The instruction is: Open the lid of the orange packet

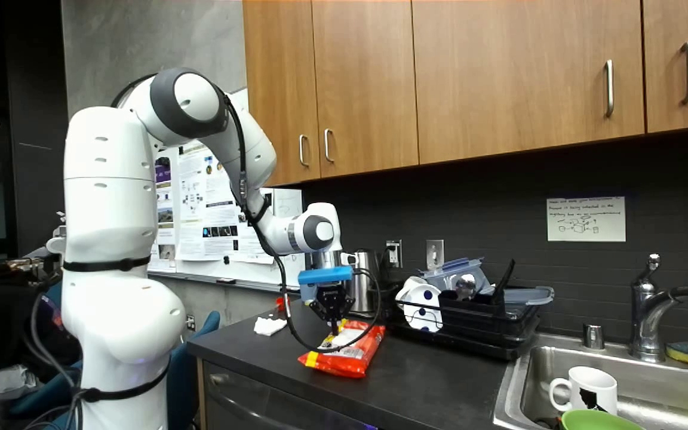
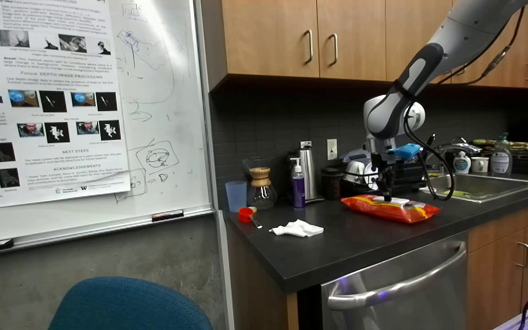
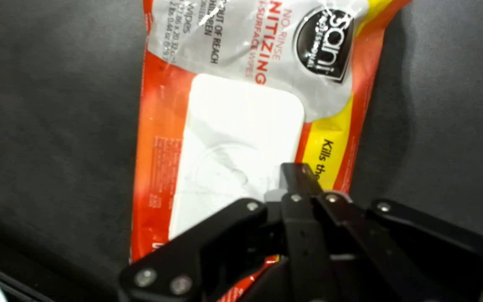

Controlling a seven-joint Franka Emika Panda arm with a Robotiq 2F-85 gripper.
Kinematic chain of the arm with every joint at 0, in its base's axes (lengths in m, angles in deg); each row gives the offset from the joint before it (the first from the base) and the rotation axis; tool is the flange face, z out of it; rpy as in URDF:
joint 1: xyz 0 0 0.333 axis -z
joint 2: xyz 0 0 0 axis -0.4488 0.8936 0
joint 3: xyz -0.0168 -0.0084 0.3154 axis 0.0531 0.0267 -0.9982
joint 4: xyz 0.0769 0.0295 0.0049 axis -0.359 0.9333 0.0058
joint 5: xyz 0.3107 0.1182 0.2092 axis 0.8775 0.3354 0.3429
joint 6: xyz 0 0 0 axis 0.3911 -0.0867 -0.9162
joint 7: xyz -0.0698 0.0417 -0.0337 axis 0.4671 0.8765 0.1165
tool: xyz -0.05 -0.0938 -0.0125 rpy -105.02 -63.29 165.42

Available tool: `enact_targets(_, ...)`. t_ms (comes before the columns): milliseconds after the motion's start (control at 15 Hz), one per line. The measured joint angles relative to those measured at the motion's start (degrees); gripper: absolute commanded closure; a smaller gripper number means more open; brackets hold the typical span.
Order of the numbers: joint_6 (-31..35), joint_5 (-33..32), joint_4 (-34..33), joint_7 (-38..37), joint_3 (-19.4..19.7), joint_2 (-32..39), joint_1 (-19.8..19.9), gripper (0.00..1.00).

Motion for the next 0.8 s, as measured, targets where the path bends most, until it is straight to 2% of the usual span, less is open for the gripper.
enact_targets(67, 0.00, 0.00, 0.00, 0.04, 0.00, 0.00, 0.00, 1.00)
enact_targets(133, 0.00, 0.00, 0.00, 0.08, 0.00, 0.02, 0.00, 0.74)
enact_targets(200, 0.00, 0.00, 0.00, 0.15, 0.00, 0.03, 0.00, 0.73)
enact_targets(400, 0.01, 0.00, 0.00, 0.18, 0.00, 0.05, 0.00, 0.56)
enact_targets(533, 0.04, 0.00, 0.00, 0.18, -0.01, 0.16, -0.04, 0.60)
enact_targets(800, 0.14, 0.00, -0.03, 0.18, -0.17, 0.84, -0.12, 0.85)
